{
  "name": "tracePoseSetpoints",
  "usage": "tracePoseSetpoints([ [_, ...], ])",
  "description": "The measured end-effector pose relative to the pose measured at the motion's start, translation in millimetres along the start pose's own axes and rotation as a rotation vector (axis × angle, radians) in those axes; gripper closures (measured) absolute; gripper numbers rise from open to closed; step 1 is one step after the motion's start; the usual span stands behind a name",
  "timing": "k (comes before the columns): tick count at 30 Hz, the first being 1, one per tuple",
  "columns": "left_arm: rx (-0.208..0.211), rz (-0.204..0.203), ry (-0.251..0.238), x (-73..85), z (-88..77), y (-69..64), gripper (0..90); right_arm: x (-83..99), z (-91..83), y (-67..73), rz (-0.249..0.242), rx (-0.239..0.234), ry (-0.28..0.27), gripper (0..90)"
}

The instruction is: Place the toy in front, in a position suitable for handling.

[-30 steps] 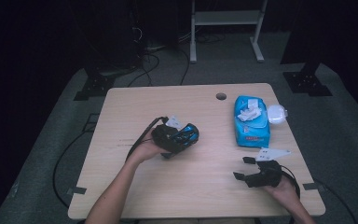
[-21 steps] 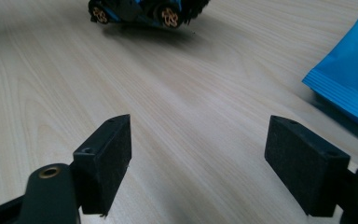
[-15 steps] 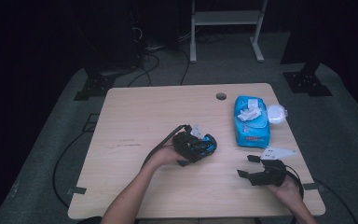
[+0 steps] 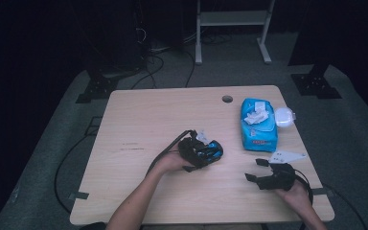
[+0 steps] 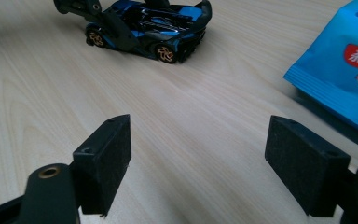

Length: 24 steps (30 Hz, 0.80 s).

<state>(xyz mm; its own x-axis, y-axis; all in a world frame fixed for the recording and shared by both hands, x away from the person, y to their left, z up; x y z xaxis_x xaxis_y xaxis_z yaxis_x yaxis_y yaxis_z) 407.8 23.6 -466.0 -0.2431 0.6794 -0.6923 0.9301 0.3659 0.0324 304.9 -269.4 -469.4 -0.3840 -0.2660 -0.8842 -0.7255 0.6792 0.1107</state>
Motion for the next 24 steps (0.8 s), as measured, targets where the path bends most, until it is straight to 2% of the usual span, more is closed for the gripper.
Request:
tracePoseSetpoints([
  [5, -0.005, -0.021, -0.044, 1.8, -3.3, -0.4, 23.2, -1.8, -1.7, -1.1, -0.006, 0.025, -0.011, 19.9],
  [6, -0.015, -0.028, -0.058, 1.9, -6.5, -0.3, 18.2, -2.5, -1.6, -1.8, -0.006, 0.027, -0.011, 19.6],
  [11, -0.029, -0.032, -0.094, 4.8, -18.1, -1.2, 14.7, -3.6, 1.1, -0.8, -0.016, 0.025, 0.003, 18.2],
  [12, -0.035, -0.034, -0.121, 8.3, -24.8, -2.1, 13.4, -3.9, 1.9, -0.2, -0.023, 0.023, 0.002, 18.2],
  [15, -0.051, -0.030, -0.152, 15.6, -35.3, -2.7, 11.1, -5.4, 2.5, 1.0, -0.022, 0.018, 0.003, 18.1],
  [17, -0.057, -0.024, -0.169, 18.7, -39.7, -3.0, 9.8, -6.6, 2.4, 0.7, -0.015, 0.015, -0.002, 17.4],
  [18, -0.051, -0.034, -0.195, 22.8, -44.6, -3.9, 9.8, -11.0, 0.7, 0.2, 0.009, -0.002, -0.001, 16.1],
  [20, -0.065, -0.048, -0.230, 29.3, -51.1, -5.1, 9.4, -13.4, -0.3, -0.2, 0.005, -0.005, 0.001, 16.1],
  [22, -0.071, -0.057, -0.237, 35.7, -57.1, -5.4, 8.9, -19.2, -2.8, -1.9, -0.012, 0.000, -0.005, 16.1],
  [24, -0.095, -0.059, -0.249, 43.8, -64.6, -7.2, 8.6, -30.8, -5.0, -8.5, -0.023, 0.015, -0.004, 14.1],
])
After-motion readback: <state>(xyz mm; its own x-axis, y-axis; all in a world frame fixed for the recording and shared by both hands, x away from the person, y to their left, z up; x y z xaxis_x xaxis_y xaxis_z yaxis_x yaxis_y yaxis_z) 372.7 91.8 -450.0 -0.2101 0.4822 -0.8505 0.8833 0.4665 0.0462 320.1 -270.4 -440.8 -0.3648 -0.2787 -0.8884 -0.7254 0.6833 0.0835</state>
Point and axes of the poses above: each handheld gripper's, and its own axes: z roughly forward along the jaws, x roughly out of its underside, y roughly to its left, the point moved 1 cm from there along z, roughly forward along the jaws, and after that the axes turned 8 degrees about -y, right-handed, at the moved point
